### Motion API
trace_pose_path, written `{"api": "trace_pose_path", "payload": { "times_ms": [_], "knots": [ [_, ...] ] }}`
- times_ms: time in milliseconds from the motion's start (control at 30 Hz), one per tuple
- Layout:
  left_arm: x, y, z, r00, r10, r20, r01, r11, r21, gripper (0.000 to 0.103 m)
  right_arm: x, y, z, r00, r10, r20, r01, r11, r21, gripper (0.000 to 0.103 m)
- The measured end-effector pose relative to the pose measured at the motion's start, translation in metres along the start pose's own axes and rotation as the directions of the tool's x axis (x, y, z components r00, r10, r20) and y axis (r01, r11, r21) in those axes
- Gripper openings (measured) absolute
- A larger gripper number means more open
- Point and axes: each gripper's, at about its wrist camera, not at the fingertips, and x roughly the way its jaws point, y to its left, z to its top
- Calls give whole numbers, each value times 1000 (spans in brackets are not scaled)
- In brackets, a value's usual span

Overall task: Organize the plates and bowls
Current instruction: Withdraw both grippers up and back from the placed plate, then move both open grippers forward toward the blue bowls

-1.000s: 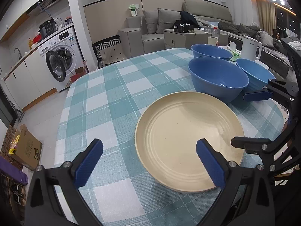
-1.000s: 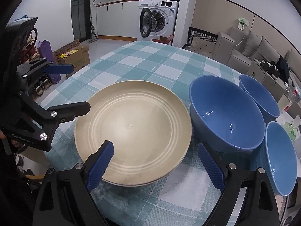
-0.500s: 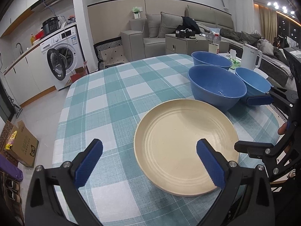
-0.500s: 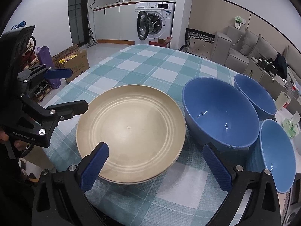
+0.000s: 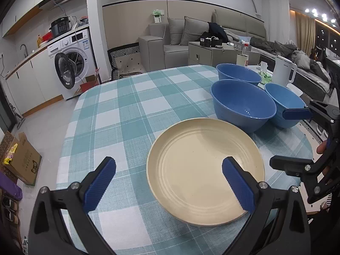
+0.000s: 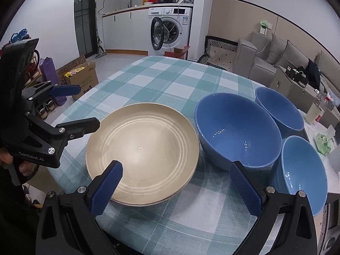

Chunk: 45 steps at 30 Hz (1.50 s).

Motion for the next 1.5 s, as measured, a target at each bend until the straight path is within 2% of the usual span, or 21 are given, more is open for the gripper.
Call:
{"api": "trace_pose_path", "payload": {
  "times_ms": [300, 700, 1067, 1500],
  "knots": [
    [-2, -2, 3, 1000, 6, 0, -6, 999, -53, 101, -23, -23, 3, 998, -34, 48, 31, 998, 59, 102],
    [3, -19, 14, 1000, -24, 11, 25, 998, -57, 101, -50, -52, 4, 993, -79, 92, 66, 989, 131, 102],
    [9, -44, 34, 997, -71, 27, 72, 996, -48, 101, -82, -88, 1, 983, -114, 144, 81, 973, 216, 102],
    [21, -70, 66, 995, -86, 44, 86, 996, 11, 101, -87, -131, -5, 982, -126, 144, 75, 947, 313, 102]
  ]
}}
